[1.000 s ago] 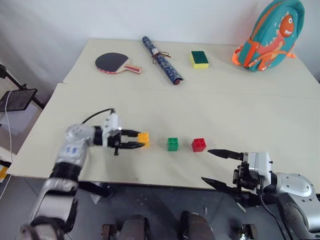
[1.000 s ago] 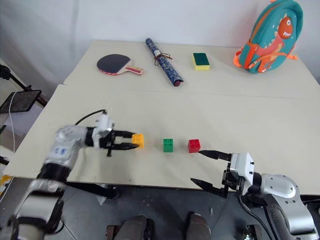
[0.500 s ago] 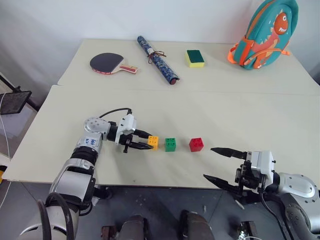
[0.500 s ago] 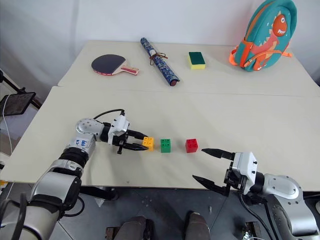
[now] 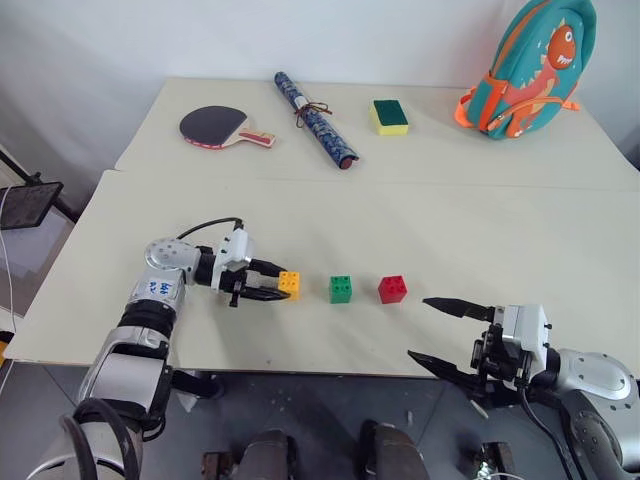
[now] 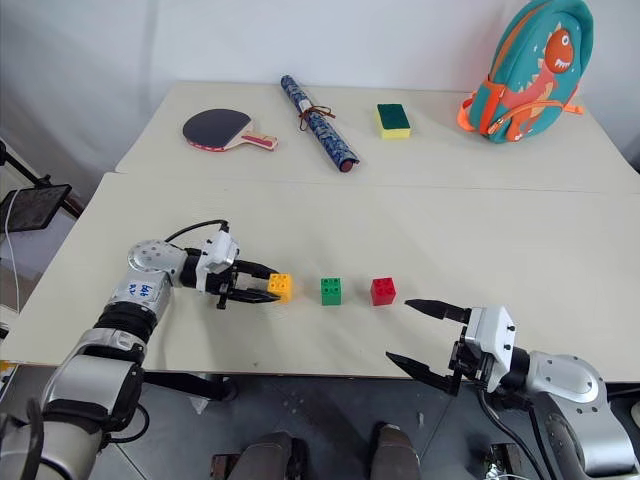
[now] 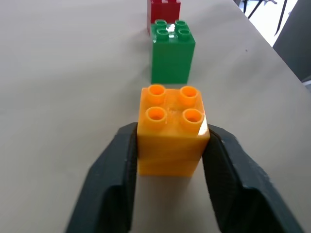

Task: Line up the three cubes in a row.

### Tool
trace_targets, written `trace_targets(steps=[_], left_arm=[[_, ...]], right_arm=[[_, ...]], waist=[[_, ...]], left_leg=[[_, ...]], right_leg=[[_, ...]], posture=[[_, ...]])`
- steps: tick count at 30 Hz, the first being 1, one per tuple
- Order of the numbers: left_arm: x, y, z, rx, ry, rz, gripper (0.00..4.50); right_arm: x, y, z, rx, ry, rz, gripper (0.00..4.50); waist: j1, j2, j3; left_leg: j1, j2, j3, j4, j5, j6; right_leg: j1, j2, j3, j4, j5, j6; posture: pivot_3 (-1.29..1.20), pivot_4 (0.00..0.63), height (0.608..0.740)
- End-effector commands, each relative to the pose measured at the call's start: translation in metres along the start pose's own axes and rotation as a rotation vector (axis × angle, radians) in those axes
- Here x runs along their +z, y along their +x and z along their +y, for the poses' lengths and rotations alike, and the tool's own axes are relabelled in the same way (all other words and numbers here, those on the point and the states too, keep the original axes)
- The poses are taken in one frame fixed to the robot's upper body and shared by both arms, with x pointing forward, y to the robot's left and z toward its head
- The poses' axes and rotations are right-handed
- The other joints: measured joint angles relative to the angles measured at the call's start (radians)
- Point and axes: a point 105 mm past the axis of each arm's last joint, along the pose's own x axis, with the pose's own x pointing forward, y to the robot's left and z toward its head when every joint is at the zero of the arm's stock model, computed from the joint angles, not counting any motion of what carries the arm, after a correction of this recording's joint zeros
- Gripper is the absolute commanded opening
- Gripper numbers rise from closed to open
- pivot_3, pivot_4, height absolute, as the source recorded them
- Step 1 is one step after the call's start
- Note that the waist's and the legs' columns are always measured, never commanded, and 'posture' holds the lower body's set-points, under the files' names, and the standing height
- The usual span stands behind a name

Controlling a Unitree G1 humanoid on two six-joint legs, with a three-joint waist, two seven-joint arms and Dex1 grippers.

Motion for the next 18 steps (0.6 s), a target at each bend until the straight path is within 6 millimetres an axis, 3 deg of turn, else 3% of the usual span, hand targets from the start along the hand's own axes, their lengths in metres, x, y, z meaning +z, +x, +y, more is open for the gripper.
trace_targets(steps=[1, 5, 10, 18], left_arm=[[0.009, -0.005, -0.008, -0.078, 0.023, -0.032, 3.4], [0.031, -0.031, -0.001, 0.055, 0.07, -0.124, 4.41], [0.029, -0.079, -0.013, 0.208, 0.064, -0.053, 4.41], [0.023, -0.104, -0.03, 0.336, 0.097, 0.044, 4.41]], right_arm=[[0.006, -0.001, -0.003, 0.002, -0.039, -0.016, 4.5], [0.009, -0.006, -0.014, 0.012, -0.043, -0.007, 4.5], [0.017, -0.02, -0.04, 0.048, -0.104, 0.062, 4.5], [0.019, -0.025, -0.066, 0.129, -0.137, 0.133, 4.5]], waist=[[0.001, 0.0, 0.0], [0.002, 0.0, 0.0], [-0.016, 0.0, 0.0], [-0.018, 0.0, 0.0]], left_leg=[[0.0, 0.0, 0.0, 0.0, 0.0, 0.0], [-0.001, 0.0, 0.0, 0.001, 0.0, 0.0], [0.001, 0.001, 0.0, 0.0, 0.0, 0.0], [0.0, 0.001, -0.001, 0.0, -0.001, 0.0]], right_leg=[[0.0, 0.0, 0.0, 0.0, 0.0, 0.0], [0.0, 0.0, 0.0, 0.0, 0.0, 0.0], [0.0, 0.0, 0.0, 0.001, 0.0, 0.0], [0.0, -0.001, 0.0, 0.001, 0.0, 0.0]], posture=[[0.0, 0.15, 0.74], [0.0, 0.15, 0.74], [0.0, 0.15, 0.74], [0.0, 0.15, 0.74]])
